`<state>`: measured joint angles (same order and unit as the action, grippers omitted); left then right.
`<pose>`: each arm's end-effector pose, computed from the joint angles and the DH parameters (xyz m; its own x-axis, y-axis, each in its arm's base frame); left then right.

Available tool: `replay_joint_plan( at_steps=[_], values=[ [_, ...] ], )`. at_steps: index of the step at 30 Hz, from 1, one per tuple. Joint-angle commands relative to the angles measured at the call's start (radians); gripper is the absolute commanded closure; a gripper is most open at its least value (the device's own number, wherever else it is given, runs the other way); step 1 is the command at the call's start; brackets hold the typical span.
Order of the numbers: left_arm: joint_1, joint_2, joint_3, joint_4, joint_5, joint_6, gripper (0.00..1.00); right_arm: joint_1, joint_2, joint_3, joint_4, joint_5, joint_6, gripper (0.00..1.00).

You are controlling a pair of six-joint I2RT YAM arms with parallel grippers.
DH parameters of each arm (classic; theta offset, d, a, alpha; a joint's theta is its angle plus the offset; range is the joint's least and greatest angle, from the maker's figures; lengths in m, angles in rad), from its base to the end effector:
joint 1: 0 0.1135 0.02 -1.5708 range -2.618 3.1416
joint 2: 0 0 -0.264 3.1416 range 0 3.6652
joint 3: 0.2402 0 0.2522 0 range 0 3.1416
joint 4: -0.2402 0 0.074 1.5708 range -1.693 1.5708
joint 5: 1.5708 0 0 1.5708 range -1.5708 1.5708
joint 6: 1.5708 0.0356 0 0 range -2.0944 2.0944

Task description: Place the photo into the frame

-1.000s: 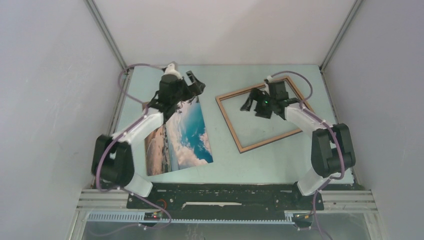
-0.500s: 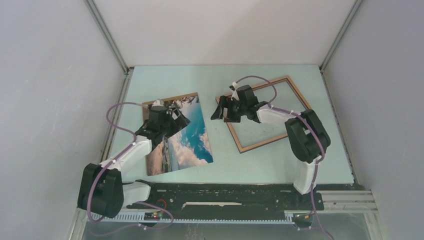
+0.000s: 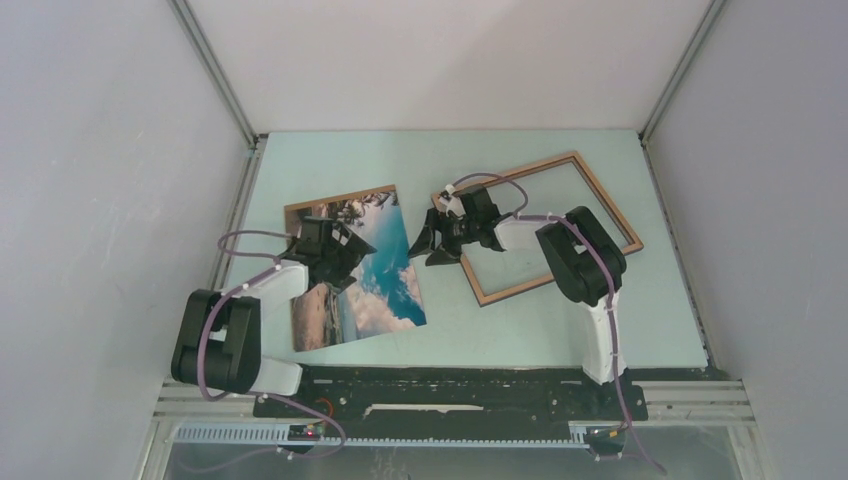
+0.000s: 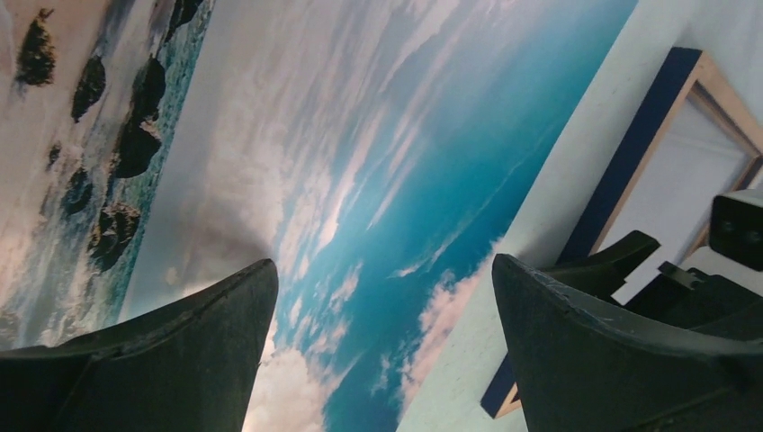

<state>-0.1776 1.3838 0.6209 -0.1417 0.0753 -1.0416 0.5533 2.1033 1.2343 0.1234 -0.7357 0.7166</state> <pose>0.2526 -0.0481 0.1609 -0.5822 -0.7700 -0.2609 -0.5559 0.6112 -0.5633 0.3548 0.2472 0.1245 -0.9666 -0.0247 -0.2549 -0.2310 0.5144 0.8259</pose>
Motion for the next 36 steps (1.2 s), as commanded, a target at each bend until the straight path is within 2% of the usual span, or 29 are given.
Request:
replay_joint_plan(
  at_steps=[1, 6, 14, 16, 26, 36],
  values=[
    [0.009, 0.032, -0.010, 0.004, 0.019, -0.080, 0.00, 0.023, 0.053, 0.056, 0.009, -0.041, 0.025, 0.19],
    [0.020, 0.031, -0.044, 0.026, 0.017, -0.094, 0.00, 0.047, 0.100, 0.108, -0.018, -0.087, 0.032, 0.21],
    [0.039, 0.027, -0.060, 0.027, 0.016, -0.053, 0.00, 0.066, 0.085, 0.108, 0.040, -0.159, 0.081, 0.22],
    [0.041, 0.029, -0.062, 0.026, 0.021, -0.047, 0.00, 0.066, 0.075, 0.092, 0.107, -0.187, 0.119, 0.23],
    [0.044, 0.015, -0.072, 0.018, 0.016, -0.029, 0.00, 0.068, -0.002, 0.031, 0.156, -0.167, 0.138, 0.24],
    [0.044, 0.023, -0.072, 0.018, 0.018, -0.016, 0.00, 0.062, -0.055, 0.004, 0.120, -0.134, 0.106, 0.24]
  ],
)
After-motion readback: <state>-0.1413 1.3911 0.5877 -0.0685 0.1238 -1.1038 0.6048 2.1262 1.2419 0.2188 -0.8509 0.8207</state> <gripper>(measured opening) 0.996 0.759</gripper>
